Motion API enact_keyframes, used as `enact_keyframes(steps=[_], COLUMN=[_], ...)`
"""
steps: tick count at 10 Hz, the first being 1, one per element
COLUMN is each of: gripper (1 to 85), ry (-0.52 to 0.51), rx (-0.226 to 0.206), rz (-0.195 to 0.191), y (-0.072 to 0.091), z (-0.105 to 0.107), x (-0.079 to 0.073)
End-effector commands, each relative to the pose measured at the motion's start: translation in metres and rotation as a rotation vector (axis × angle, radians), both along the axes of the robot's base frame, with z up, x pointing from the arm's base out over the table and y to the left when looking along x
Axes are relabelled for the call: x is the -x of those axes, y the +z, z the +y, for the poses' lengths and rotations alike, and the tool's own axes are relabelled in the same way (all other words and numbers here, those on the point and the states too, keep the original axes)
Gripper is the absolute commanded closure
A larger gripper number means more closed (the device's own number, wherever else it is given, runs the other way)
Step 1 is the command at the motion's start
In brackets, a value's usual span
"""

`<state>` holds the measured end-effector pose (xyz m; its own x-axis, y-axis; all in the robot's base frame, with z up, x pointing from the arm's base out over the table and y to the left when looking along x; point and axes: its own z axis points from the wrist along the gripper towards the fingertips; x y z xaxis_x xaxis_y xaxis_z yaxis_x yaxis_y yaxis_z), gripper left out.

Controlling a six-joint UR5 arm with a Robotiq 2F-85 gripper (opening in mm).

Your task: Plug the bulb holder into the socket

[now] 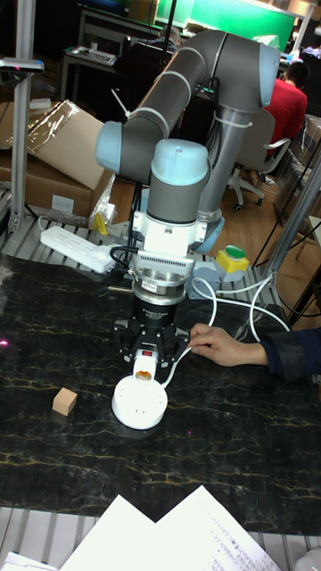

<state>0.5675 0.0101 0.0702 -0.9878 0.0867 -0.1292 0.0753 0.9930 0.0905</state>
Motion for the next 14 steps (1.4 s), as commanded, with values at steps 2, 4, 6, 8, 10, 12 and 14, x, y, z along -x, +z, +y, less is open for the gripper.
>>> enact_keyframes(steps=[2, 4, 6, 8, 10, 12, 14], gripper=[84.3, 84.3, 84.3, 84.3, 84.3, 78.3, 24.3], ry=[-0.016, -0.015, -0.011, -0.013, 0.005, 0.043, 0.155], rx=[0.023, 0.027, 0.041, 0.048, 0.053, 0.076, 0.07], rz=[-0.013, -0.016, -0.032, -0.049, -0.059, -0.066, -0.096], y=[-0.006, -0.008, -0.008, -0.015, -0.019, -0.019, 0.0], z=[0.002, 0.003, -0.001, -0.001, -0.002, -0.005, -0.002], x=[-0.008, -0.011, -0.016, -0.021, -0.023, -0.025, -0.027])
